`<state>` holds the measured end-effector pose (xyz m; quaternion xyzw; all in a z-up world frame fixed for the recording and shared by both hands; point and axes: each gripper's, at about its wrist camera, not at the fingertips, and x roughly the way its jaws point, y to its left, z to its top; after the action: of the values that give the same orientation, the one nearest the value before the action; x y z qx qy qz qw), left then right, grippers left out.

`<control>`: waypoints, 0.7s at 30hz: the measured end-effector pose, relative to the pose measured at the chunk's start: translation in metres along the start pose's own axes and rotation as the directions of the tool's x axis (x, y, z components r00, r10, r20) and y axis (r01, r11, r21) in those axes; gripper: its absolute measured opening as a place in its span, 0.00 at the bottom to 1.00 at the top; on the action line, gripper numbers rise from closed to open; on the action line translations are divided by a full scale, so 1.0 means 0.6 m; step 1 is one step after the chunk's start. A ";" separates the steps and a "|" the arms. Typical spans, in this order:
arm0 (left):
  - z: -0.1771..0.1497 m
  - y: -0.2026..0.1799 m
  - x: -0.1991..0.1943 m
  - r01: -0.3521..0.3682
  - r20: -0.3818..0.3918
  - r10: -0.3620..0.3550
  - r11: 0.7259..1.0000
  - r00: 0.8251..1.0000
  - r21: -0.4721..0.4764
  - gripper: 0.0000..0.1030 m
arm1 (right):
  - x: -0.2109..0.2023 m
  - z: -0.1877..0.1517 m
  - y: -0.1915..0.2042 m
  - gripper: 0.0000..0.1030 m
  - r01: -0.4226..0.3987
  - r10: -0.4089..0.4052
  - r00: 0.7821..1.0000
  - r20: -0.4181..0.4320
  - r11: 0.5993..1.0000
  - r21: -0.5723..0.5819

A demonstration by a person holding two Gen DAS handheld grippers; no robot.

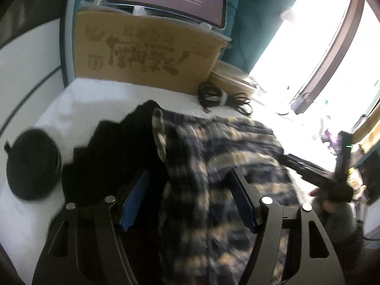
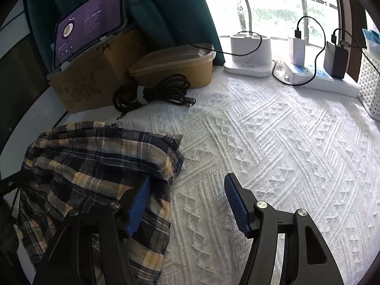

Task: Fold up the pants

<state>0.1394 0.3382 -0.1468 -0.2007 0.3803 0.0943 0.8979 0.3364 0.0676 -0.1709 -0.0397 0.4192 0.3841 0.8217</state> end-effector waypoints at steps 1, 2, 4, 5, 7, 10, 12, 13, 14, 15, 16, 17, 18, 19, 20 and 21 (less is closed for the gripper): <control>0.006 0.003 0.005 -0.017 0.001 0.017 1.000 1.000 0.012 0.67 | -0.002 0.001 0.000 0.63 0.000 0.000 1.000 0.003 1.000 -0.001; 0.012 0.002 0.011 -0.036 0.000 0.036 0.999 0.999 0.025 0.67 | -0.004 0.002 0.000 0.63 -0.001 0.001 1.000 0.007 1.000 -0.002; 0.020 0.002 0.022 -0.071 -0.001 0.071 0.996 0.997 0.050 0.67 | -0.004 0.005 0.000 0.63 0.000 0.000 1.000 0.012 1.000 -0.005; 0.022 0.003 0.029 -0.089 -0.002 0.090 0.994 0.996 0.064 0.67 | -0.003 0.006 0.000 0.64 0.001 -0.001 1.000 0.013 1.000 -0.006; 0.018 0.016 0.045 -0.131 -0.024 0.133 0.988 0.991 0.079 0.69 | 0.004 0.006 -0.003 0.64 0.006 -0.006 1.000 0.007 1.000 -0.009; 0.019 0.025 0.056 -0.137 -0.034 0.140 0.989 0.990 0.056 0.69 | 0.013 0.004 -0.009 0.64 0.019 -0.019 1.000 0.005 1.000 -0.003; 0.018 0.025 0.053 -0.154 -0.029 0.156 0.986 0.987 0.058 0.69 | 0.015 0.004 -0.013 0.64 0.014 -0.014 1.000 -0.001 1.000 0.005; 0.017 0.026 0.048 -0.163 -0.027 0.165 0.985 0.986 0.056 0.69 | 0.014 0.004 -0.014 0.64 0.015 -0.015 1.000 0.001 1.000 0.005; 0.015 0.026 0.045 -0.165 -0.027 0.166 0.985 0.986 0.050 0.69 | 0.013 0.004 -0.013 0.64 0.019 -0.019 1.000 0.003 1.000 0.001; 0.015 0.027 0.042 -0.165 -0.029 0.166 0.985 0.986 0.042 0.69 | 0.011 0.004 -0.013 0.64 0.023 -0.023 1.000 0.005 1.000 0.001; 0.015 0.030 0.036 -0.163 -0.031 0.164 0.986 0.986 0.030 0.69 | 0.009 0.003 -0.013 0.64 0.028 -0.028 1.000 0.008 1.000 0.003; 0.013 0.034 0.028 -0.158 -0.031 0.158 0.987 0.987 0.016 0.69 | 0.006 0.004 -0.013 0.64 0.035 -0.035 0.999 0.010 0.999 0.004; 0.013 0.035 0.024 -0.157 -0.030 0.158 0.988 0.987 0.009 0.69 | 0.003 0.003 -0.014 0.64 0.042 -0.042 0.999 0.012 0.999 0.004; 0.010 0.036 0.018 -0.163 -0.028 0.163 0.987 0.986 0.007 0.69 | -0.001 0.003 -0.014 0.64 0.048 -0.048 0.999 0.013 0.999 0.006; 0.008 0.036 0.014 -0.167 -0.027 0.167 0.986 0.986 0.010 0.69 | -0.004 0.002 -0.015 0.64 0.050 -0.050 0.999 0.013 0.999 0.008; 0.007 0.034 0.012 -0.170 -0.024 0.170 0.985 0.985 0.012 0.69 | -0.007 0.000 -0.015 0.64 0.052 -0.053 0.999 0.013 0.999 0.007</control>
<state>0.1403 0.3585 -0.1551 -0.1640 0.4079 0.1661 0.8827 0.3413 0.0587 -0.1701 -0.0452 0.4138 0.3612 0.8344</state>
